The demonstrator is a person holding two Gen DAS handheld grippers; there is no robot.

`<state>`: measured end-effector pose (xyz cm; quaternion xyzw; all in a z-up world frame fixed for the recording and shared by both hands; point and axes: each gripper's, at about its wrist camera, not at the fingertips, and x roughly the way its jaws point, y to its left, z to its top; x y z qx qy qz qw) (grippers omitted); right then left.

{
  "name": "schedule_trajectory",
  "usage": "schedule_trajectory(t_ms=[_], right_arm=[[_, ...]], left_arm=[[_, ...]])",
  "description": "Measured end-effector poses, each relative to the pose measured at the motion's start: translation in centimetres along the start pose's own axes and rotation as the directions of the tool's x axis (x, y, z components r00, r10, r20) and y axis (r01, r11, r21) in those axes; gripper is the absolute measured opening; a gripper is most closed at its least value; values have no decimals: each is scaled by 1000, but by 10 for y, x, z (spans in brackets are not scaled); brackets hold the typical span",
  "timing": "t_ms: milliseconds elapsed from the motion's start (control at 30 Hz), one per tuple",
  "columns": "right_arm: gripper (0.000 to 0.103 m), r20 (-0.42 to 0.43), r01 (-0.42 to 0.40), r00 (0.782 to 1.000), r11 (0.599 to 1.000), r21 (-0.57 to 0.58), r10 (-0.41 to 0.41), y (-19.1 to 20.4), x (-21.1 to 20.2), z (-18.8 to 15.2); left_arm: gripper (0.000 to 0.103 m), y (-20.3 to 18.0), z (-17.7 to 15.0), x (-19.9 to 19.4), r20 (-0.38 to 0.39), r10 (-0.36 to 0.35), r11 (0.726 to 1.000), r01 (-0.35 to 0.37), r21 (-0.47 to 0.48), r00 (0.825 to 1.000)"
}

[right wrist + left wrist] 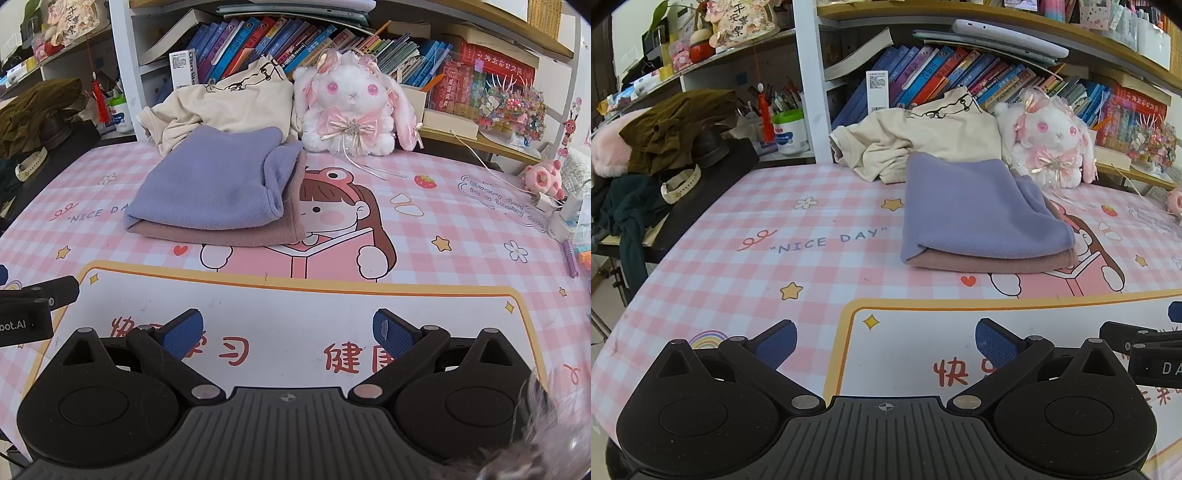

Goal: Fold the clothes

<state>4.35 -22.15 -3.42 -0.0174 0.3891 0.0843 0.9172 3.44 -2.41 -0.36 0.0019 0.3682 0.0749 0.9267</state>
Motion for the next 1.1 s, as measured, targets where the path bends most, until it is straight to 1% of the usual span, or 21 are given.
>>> schedule_trajectory(t_ms=[100,867,1033,1100], right_arm=[[100,-1,0,1000,1000,1,0,0,0,0],[100,-10,-8,1000,1000,-5,8,1,5,1],[100,-15,-8,1000,1000,-4,7,2,6,1],[100,-17,-7,1000,1000,-5,7,2,7,1]], left_arm=[[103,-1,0,1,-6,-9,1000,9,6,1000],[103,1,3,3,7,-4,1000,4,-1,1000],[103,6,1,1,33,-39,999,40,-28,999],[103,6,2,0,41,-38,999,40,-28,998]])
